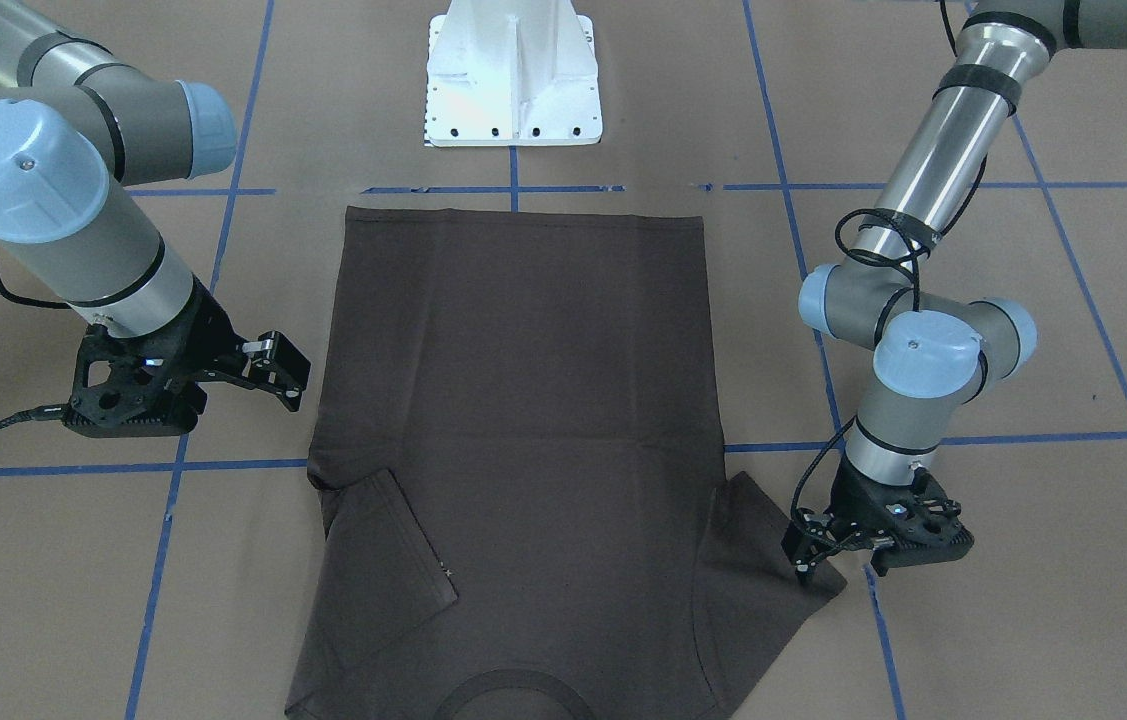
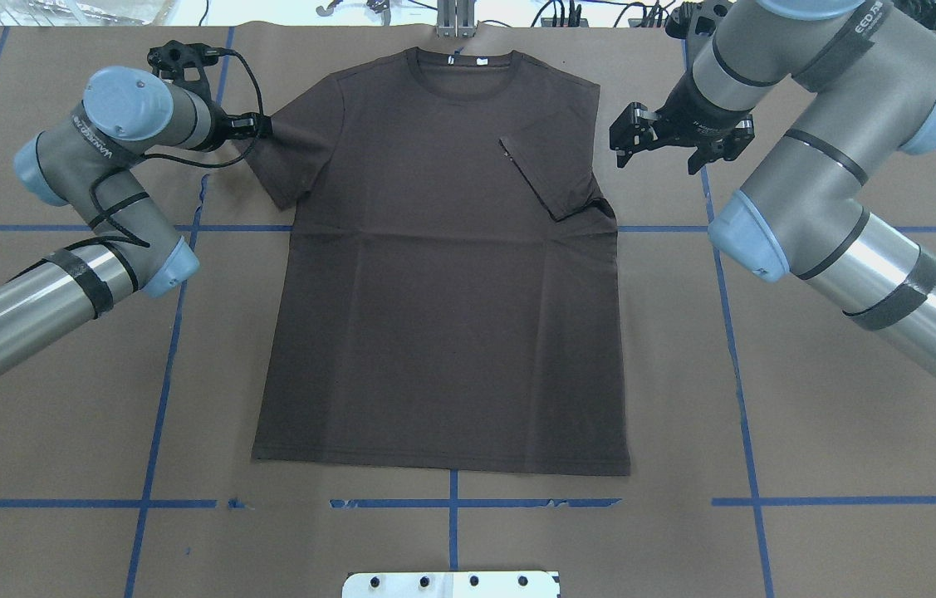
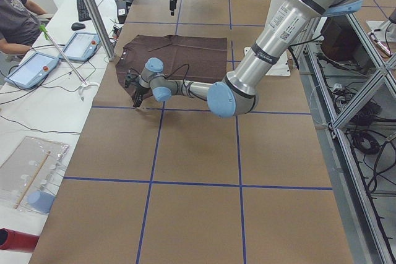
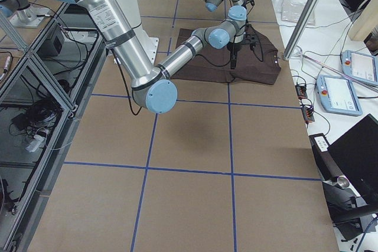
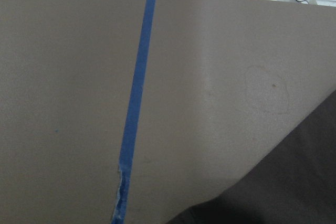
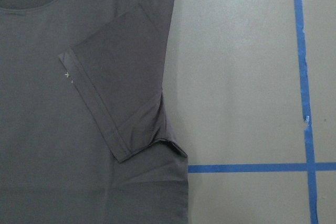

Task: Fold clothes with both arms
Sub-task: 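Release the sleeve and lift the right gripper while the left arm approaches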

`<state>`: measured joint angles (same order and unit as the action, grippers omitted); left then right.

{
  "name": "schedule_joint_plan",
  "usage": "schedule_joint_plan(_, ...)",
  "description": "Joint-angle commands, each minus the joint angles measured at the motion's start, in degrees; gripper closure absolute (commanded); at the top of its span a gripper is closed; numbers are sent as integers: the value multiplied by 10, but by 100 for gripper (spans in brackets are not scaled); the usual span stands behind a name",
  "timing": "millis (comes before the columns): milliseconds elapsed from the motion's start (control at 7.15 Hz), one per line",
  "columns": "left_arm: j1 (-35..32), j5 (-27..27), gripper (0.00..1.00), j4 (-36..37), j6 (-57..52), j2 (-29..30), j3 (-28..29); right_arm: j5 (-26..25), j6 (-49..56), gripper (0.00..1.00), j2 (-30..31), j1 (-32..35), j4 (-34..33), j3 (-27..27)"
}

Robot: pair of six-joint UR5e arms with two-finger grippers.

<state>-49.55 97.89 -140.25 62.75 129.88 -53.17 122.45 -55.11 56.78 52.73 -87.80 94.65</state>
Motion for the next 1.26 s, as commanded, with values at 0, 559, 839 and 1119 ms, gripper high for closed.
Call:
schedule_joint_plan(0, 2, -1, 4, -3, 0, 12, 16, 0, 0, 0, 0, 0, 0, -3)
schedule_joint_plan(559, 2, 0, 62, -6, -4, 12, 18, 1, 1, 0, 1, 0, 0, -3)
schedule_joint_plan(839, 2, 1, 79, -5, -6, 12, 15, 1, 1, 0, 1, 0, 0, -3)
schedule_joint_plan(1119, 2, 0, 91, -5, -20, 13, 6, 1, 1, 0, 1, 0, 0, -4)
